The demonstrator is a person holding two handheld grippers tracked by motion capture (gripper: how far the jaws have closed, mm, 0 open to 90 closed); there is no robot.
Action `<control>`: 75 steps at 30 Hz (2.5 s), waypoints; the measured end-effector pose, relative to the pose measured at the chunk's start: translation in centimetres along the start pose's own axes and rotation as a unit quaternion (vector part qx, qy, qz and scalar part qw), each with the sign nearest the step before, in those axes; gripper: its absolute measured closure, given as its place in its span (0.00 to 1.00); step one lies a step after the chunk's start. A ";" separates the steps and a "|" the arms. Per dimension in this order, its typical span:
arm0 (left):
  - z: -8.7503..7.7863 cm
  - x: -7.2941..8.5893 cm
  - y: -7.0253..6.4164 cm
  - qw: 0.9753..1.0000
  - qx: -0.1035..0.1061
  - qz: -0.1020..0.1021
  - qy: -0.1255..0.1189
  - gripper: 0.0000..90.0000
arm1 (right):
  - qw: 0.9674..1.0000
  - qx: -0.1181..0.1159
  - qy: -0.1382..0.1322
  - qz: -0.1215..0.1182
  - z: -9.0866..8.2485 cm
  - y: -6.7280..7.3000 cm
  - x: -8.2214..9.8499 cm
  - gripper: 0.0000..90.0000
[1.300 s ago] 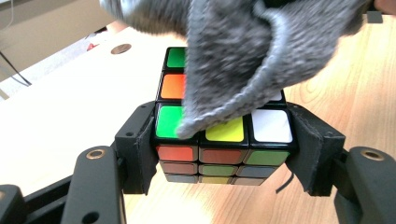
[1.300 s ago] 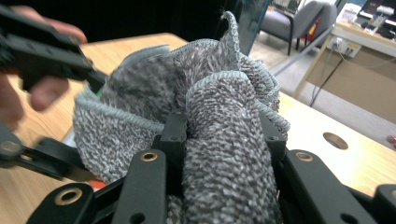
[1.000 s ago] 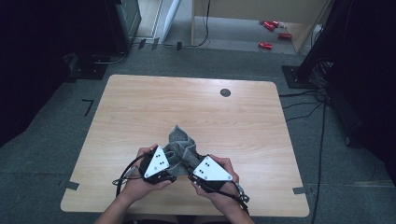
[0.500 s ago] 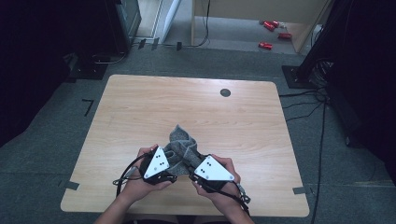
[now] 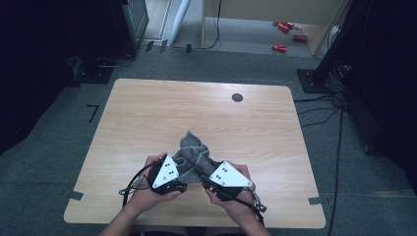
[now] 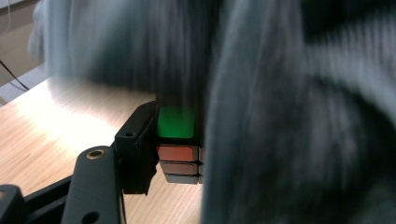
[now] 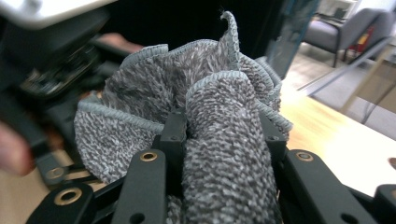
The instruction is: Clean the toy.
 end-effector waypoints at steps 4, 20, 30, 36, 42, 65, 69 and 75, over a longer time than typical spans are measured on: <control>0.0 0.0 0.0 1.000 -0.003 -0.002 0.001 0.39 | 1.000 0.019 0.003 0.024 -0.3 -1.1 0.5 0.72; 0.1 0.0 -0.1 1.000 -0.004 -0.002 0.003 0.39 | 0.999 0.040 0.016 -0.006 0.0 -0.7 0.5 0.72; -0.1 -0.1 0.4 1.000 -0.002 -0.014 -0.003 0.39 | 0.994 0.108 0.011 0.033 -2.3 -3.7 0.6 0.72; 0.1 -0.1 0.0 1.000 -0.001 -0.008 0.002 0.39 | 0.999 0.037 0.000 -0.024 -1.1 0.1 -0.8 0.71; -0.2 -0.3 -0.1 1.000 -0.001 0.001 -0.002 0.39 | 0.999 0.030 0.020 -0.036 0.0 0.6 -0.2 0.72; 0.0 -0.1 -0.1 1.000 -0.004 0.000 0.001 0.39 | 0.998 0.044 0.031 -0.018 -0.4 -1.2 0.4 0.71; -0.2 -0.3 0.3 1.000 0.004 -0.014 -0.014 0.39 | 0.994 0.091 0.044 0.036 -1.8 -4.2 1.4 0.71; 0.4 0.5 0.4 1.000 0.004 -0.020 0.002 0.39 | 0.996 0.071 0.007 0.056 -2.5 -4.4 1.0 0.71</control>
Point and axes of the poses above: each handheld gripper's, and its own axes: z roughly forward along the jaws, x roughly out of its underside, y roughly to its left, the point moved 1 cm from there along z, roughly forward along the jaws, and after that the axes turned 14 degrees about -x, right-handed, at the moved point
